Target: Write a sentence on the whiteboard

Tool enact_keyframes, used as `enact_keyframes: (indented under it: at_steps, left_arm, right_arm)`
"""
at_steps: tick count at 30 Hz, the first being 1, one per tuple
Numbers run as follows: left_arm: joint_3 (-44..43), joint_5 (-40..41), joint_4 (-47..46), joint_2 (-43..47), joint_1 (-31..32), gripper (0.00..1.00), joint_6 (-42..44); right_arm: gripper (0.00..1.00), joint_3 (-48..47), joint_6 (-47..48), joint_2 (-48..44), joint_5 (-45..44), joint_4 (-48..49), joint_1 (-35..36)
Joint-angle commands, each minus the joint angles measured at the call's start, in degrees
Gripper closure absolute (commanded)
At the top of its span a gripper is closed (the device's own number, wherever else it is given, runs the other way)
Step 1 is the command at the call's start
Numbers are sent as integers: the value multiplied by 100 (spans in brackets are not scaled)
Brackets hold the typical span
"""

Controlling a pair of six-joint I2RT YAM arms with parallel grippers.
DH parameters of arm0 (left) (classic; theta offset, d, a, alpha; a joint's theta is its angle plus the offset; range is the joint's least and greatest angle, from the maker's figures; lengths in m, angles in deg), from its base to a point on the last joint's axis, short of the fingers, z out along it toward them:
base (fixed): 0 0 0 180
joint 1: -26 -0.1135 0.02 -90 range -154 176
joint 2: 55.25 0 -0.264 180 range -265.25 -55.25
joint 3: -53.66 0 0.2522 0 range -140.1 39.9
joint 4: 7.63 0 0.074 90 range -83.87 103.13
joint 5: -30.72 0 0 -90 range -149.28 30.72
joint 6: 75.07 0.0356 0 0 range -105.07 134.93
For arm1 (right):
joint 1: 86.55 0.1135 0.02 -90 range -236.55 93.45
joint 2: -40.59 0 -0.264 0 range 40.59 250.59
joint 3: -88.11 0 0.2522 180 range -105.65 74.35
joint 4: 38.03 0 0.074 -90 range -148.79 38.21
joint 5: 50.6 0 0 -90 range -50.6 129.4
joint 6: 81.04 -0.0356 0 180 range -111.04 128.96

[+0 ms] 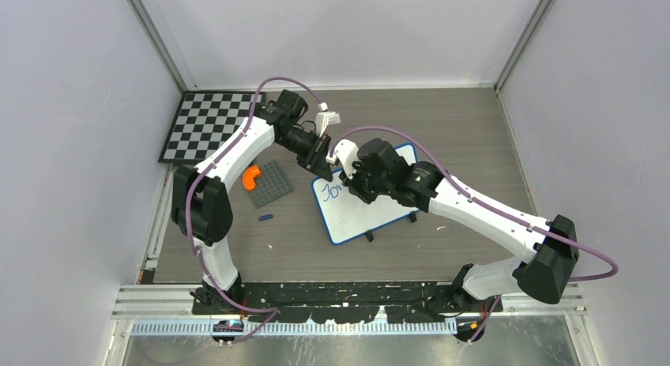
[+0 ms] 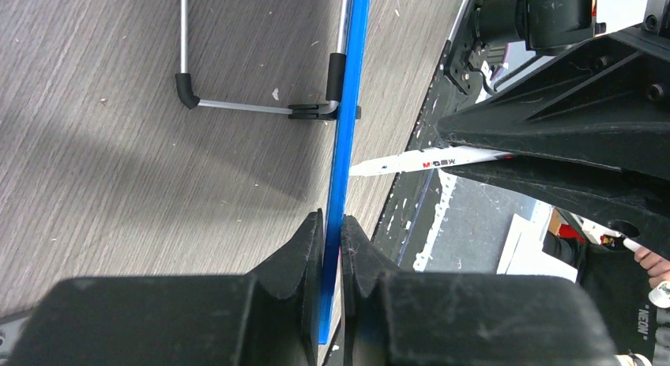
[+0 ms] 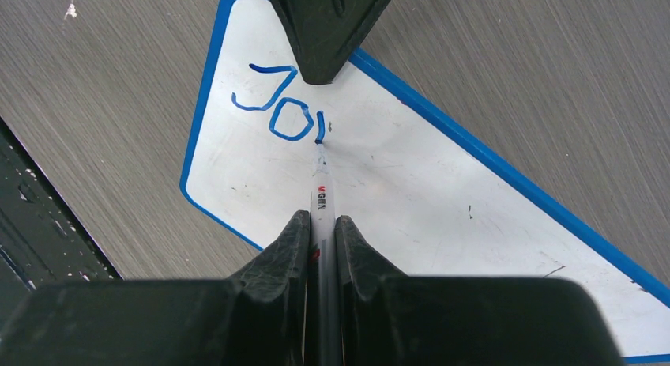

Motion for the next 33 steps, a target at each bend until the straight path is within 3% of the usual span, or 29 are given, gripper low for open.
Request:
enact_keyframes:
  at_steps: [1,23,33]
  left_arm:
    - [9,-2,-112,-41,76,100,-133]
    - [-26,-19,-100,-40,76,100,-116]
    - [-35,-15,-96,-49,76,100,-110]
  right_arm:
    - [100,-151,82,-50,-350,106,-83]
    - [100,-616,73,46,-377,85,-177]
    - [100,-315,106,34,-346,68,-178]
